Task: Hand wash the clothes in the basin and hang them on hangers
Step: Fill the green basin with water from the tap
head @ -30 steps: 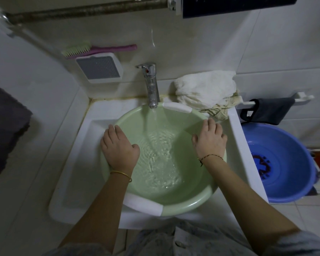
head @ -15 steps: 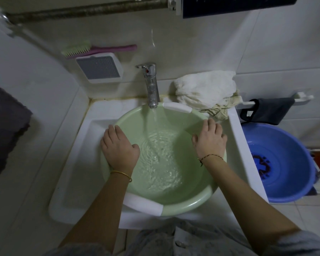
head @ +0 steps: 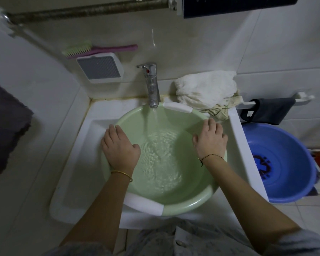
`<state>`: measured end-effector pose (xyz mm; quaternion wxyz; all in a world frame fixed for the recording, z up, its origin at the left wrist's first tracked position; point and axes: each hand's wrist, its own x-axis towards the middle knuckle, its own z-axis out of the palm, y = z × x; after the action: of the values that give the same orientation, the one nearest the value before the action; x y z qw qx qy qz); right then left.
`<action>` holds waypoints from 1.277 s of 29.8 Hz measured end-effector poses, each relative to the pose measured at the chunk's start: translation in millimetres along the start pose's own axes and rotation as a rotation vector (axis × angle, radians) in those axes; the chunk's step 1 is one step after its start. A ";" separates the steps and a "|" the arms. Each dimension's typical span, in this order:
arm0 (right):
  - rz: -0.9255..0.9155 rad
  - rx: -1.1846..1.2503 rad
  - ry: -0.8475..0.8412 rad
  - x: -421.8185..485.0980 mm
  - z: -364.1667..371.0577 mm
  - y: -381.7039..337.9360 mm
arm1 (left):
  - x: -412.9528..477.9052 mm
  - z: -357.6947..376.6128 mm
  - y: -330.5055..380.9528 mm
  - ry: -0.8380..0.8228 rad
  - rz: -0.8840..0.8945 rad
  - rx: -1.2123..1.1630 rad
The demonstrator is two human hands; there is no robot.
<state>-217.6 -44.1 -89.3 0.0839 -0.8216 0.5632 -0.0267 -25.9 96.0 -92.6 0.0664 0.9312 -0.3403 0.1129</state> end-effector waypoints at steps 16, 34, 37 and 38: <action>-0.006 0.001 0.003 0.4 0.2 -0.1 | -0.8 -2.6 1.8 0.020 0.000 -0.003; -0.002 0.003 0.004 0.3 0.2 0.4 | -0.6 -3.4 2.2 0.013 -0.006 -0.011; -0.004 0.004 0.009 0.5 0.5 0.4 | -0.4 -3.3 2.3 0.016 -0.007 -0.013; -0.005 0.005 0.010 0.5 0.4 0.3 | -0.4 -3.0 2.3 0.017 -0.006 -0.012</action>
<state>-217.6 -44.6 -89.8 0.0829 -0.8228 0.5613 -0.0326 -28.2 95.1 -89.6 0.0751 0.9309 -0.3373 0.1186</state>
